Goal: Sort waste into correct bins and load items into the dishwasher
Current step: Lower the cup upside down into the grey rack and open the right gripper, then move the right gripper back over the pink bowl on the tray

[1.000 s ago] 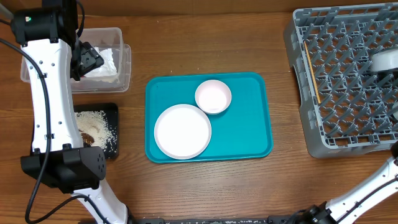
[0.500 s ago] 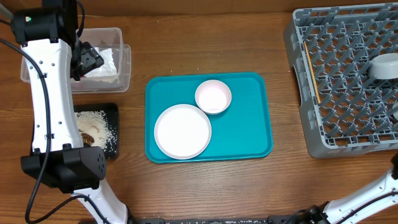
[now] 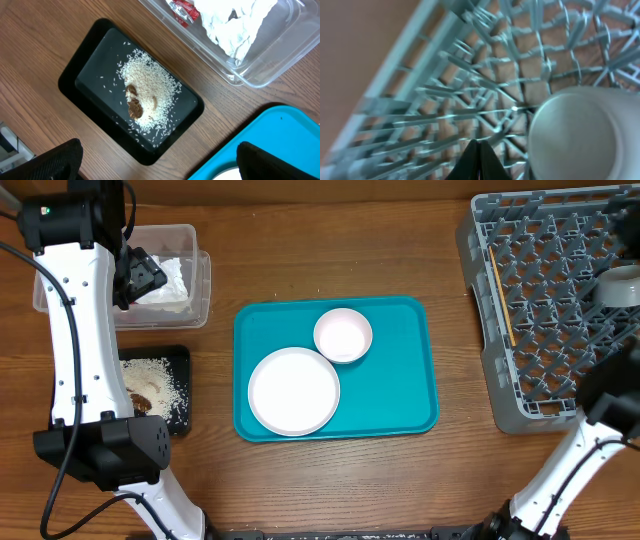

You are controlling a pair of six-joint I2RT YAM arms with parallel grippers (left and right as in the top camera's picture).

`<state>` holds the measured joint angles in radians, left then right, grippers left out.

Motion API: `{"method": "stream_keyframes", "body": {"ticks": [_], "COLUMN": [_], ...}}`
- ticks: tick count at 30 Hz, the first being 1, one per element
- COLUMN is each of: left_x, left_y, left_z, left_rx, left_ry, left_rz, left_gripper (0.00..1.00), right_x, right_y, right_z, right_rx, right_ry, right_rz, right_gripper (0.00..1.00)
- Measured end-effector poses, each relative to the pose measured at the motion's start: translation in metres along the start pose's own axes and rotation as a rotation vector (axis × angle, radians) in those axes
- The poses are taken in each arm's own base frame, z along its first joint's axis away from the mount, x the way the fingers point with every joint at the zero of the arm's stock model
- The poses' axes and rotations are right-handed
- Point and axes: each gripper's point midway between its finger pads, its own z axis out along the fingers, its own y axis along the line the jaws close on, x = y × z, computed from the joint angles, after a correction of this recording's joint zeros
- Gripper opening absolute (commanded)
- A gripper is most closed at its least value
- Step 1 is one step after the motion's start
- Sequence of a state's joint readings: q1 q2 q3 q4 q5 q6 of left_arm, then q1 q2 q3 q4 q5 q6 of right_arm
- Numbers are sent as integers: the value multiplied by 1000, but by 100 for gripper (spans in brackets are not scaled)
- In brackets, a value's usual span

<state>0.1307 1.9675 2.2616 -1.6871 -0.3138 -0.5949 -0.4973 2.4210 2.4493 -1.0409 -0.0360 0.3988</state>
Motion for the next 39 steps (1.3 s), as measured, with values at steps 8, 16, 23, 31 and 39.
{"method": "stream_keyframes", "body": {"ticks": [8, 16, 23, 31, 39], "left_x": [0, 0, 0, 0, 0], "left_y": [0, 0, 0, 0, 0], "left_z": [0, 0, 0, 0, 0], "left_rx": [0, 0, 0, 0, 0], "left_ry": [0, 0, 0, 0, 0], "left_rz": [0, 0, 0, 0, 0], "left_gripper": [100, 100, 100, 100, 100], "right_x": [2, -2, 3, -7, -3], "right_y": [-41, -91, -133, -138, -26], "right_z": [12, 6, -4, -44, -154], "right_rx": [155, 247, 343, 317, -189], "right_ry": [5, 33, 69, 42, 112], "right_rz": [15, 75, 177, 286, 261], "right_gripper": [4, 4, 4, 5, 29]}}
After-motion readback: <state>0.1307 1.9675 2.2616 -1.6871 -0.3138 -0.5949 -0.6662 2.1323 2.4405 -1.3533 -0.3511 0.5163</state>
